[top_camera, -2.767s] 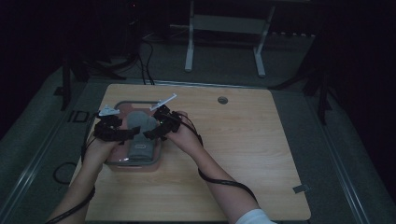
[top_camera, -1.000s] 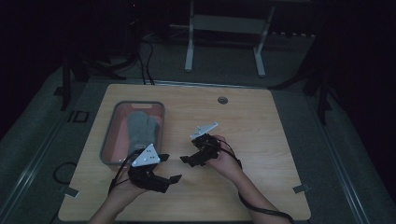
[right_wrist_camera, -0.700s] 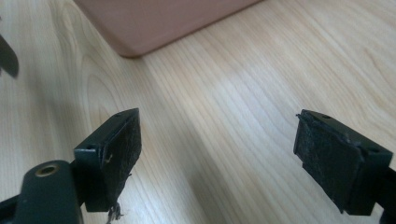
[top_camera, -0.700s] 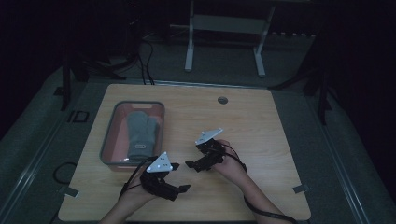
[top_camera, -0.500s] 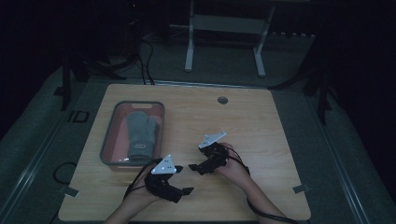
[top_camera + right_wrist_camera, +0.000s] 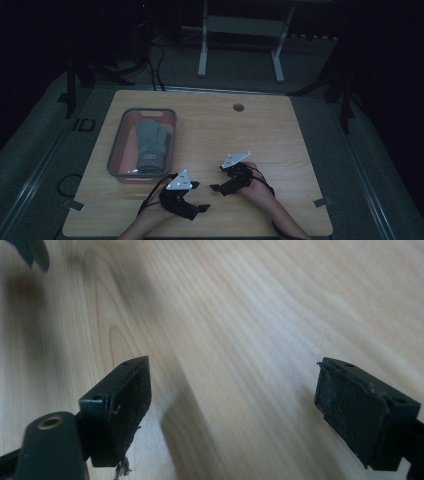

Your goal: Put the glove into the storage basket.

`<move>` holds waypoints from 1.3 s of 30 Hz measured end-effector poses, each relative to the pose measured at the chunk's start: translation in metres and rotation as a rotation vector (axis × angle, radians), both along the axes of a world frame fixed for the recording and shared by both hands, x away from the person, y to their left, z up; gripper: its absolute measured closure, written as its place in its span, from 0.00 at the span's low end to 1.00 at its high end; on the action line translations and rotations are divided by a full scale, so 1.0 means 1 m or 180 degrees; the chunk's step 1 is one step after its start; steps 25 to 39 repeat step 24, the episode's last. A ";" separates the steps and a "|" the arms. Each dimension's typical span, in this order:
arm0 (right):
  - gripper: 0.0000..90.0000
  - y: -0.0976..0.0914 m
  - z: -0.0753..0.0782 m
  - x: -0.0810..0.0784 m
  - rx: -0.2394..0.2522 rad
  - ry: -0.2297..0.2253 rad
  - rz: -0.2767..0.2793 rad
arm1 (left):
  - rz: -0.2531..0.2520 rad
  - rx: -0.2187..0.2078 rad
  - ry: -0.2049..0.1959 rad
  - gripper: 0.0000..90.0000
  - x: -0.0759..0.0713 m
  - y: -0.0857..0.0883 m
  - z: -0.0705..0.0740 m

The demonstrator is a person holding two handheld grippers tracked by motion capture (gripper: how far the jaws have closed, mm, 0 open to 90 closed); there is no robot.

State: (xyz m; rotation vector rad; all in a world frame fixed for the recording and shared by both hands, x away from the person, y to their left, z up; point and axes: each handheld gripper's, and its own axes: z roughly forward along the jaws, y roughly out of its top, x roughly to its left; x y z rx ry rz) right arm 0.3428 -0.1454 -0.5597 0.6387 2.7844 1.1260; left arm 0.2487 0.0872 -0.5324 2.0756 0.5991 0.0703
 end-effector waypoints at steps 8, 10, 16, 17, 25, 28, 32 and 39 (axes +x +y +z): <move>0.16 -0.010 -0.001 -0.006 0.0135 -0.0131 -0.0009 | -0.0027 -0.0100 -0.0021 0.19 -0.002 -0.001 -0.004; 0.16 -0.012 -0.003 -0.007 0.0102 -0.0188 0.0013 | -0.0032 -0.0119 -0.0029 0.19 -0.002 0.000 -0.005; 0.16 -0.016 -0.004 -0.006 0.0166 -0.0246 -0.0008 | -0.0022 -0.0143 -0.0012 0.19 -0.002 0.000 -0.008; 0.16 -0.016 -0.004 -0.006 0.0175 -0.0263 -0.0014 | -0.0023 -0.0144 -0.0006 0.19 -0.002 0.000 -0.009; 0.16 -0.018 -0.004 -0.005 0.0170 -0.0267 -0.0016 | -0.0050 -0.0137 0.0006 0.19 -0.003 -0.001 -0.011; 0.16 -0.018 -0.004 -0.005 0.0170 -0.0267 -0.0016 | -0.0050 -0.0137 0.0006 0.19 -0.003 -0.001 -0.011; 0.16 -0.018 -0.004 -0.005 0.0170 -0.0267 -0.0016 | -0.0050 -0.0137 0.0006 0.19 -0.003 -0.001 -0.011; 0.16 -0.018 -0.004 -0.005 0.0170 -0.0267 -0.0016 | -0.0050 -0.0137 0.0006 0.19 -0.003 -0.001 -0.011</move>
